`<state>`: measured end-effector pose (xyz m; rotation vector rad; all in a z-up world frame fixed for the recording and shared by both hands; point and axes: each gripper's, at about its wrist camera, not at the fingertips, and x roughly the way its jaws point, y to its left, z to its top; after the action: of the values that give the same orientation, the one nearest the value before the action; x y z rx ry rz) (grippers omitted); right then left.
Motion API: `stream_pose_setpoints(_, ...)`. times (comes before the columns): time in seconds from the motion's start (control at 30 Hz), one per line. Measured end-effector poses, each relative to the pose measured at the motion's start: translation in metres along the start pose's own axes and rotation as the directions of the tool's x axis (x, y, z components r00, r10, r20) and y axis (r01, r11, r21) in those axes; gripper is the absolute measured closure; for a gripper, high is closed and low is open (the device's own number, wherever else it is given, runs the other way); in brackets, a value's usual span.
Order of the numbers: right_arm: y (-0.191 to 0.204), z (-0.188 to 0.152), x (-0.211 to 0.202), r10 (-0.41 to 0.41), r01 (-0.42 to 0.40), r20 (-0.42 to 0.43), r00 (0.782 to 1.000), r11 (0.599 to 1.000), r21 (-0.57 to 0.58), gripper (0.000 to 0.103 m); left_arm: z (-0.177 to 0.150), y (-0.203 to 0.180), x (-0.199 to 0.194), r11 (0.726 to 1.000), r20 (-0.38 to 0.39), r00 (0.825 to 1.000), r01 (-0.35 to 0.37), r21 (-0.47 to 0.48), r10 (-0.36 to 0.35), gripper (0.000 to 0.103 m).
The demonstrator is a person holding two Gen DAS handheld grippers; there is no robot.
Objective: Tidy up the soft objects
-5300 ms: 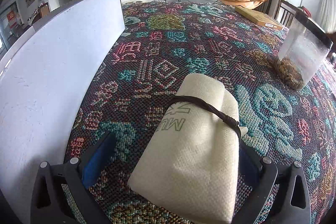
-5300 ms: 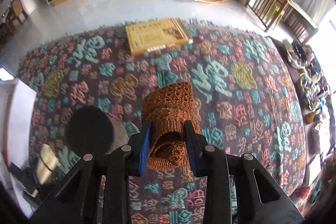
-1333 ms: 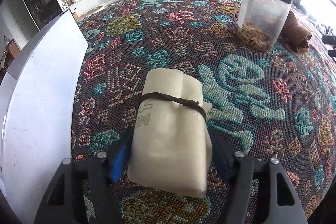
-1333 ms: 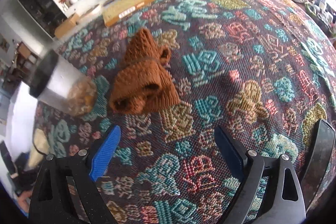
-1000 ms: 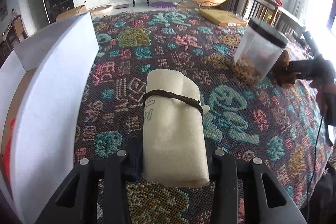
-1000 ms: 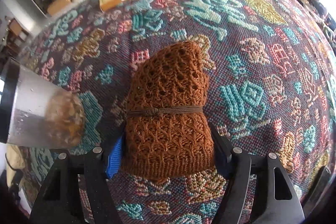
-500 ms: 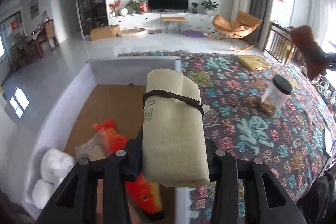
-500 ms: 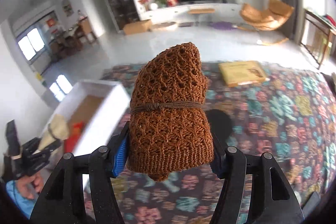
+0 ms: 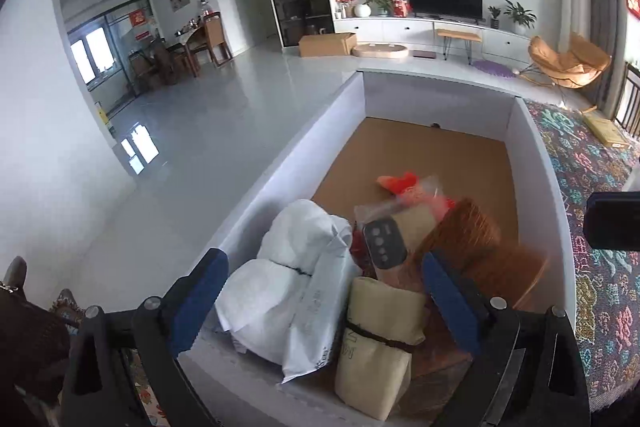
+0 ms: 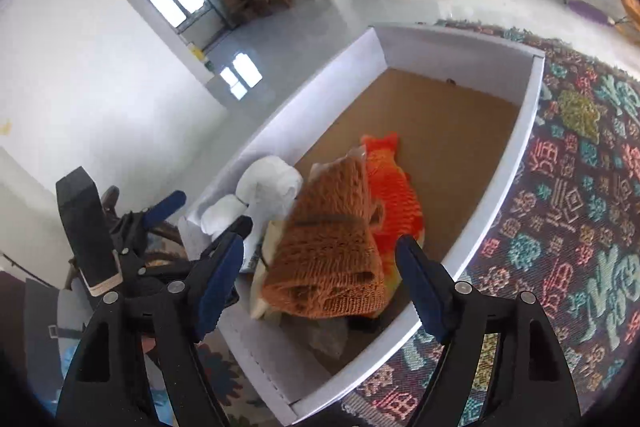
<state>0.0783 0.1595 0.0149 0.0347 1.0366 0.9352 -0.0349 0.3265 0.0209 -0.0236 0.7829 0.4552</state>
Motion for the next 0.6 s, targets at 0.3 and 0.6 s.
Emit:
stream_pose_setpoints(0.3, 0.003, -0.027, -0.032, -0.230, 0.235, 0.055, 0.972, 0.966, -0.108, 0.022, -0.014, 0.003, -0.034, 0.985, 0.065, 0.997, 0.056, -0.160, -0.046, 0.005)
stream_pose_setpoints(0.6, 0.018, -0.050, -0.044, -0.348, 0.352, 0.052, 0.936, 0.925, -0.142, 0.022, -0.014, -0.017, -0.041, 0.988, -0.012, 0.999, 0.037, -0.152, -0.039, 0.005)
